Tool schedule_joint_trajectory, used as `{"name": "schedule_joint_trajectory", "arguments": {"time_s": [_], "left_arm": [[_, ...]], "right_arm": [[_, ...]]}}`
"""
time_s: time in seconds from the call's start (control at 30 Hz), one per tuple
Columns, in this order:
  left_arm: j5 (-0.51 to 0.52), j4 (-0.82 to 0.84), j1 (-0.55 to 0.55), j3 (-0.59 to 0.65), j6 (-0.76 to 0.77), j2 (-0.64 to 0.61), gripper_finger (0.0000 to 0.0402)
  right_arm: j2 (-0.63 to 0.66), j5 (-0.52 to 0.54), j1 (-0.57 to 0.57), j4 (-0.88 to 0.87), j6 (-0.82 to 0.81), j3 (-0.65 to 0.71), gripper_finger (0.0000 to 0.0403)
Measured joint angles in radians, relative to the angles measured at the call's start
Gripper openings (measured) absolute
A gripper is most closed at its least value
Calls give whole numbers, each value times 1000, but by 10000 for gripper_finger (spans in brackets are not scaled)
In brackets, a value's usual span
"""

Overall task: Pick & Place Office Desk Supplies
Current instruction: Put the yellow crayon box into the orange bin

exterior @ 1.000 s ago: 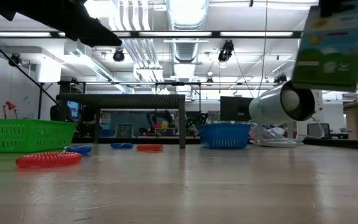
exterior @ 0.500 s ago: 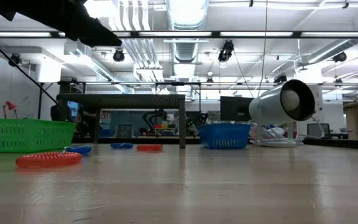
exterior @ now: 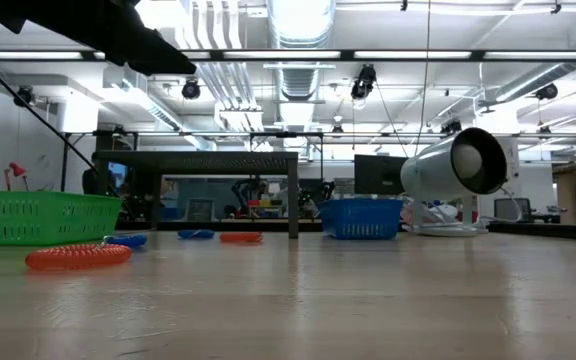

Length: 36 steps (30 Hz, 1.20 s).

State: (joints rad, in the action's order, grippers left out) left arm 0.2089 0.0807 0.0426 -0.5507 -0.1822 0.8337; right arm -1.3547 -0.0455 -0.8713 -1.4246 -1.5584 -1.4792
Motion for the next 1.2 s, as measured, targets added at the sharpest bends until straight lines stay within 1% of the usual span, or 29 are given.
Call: {"name": "schedule_joint_trajectory", "arguments": {"time_s": [0.07, 0.13, 0.3, 0.5, 0.6, 0.73, 0.87, 1.07, 1.2], "left_arm": [[0, 0, 0, 0, 0, 0, 240], [0, 0, 0, 0, 0, 0, 240], [0, 0, 0, 0, 0, 0, 241], [0, 0, 0, 0, 0, 0, 240], [0, 0, 0, 0, 0, 0, 240], [0, 0, 0, 0, 0, 0, 241], [0, 0, 0, 0, 0, 0, 240], [0, 0, 0, 0, 0, 0, 241], [0, 0, 0, 0, 0, 0, 240]], "right_arm": [[-5, -13, -24, 1, -40, 0, 8], [-14, -33, -43, 7, -45, 0, 8], [-45, -52, -83, 34, -12, 0, 8], [-100, -120, -107, 33, 4, 1, 8], [-128, -125, -119, 28, 42, 1, 8], [-162, -163, -124, 25, 86, 9, 8], [-184, -174, -126, 25, 93, 13, 8], [-175, -176, -126, 26, 122, 34, 8], [-174, -202, -126, 35, 130, 65, 8]]}}
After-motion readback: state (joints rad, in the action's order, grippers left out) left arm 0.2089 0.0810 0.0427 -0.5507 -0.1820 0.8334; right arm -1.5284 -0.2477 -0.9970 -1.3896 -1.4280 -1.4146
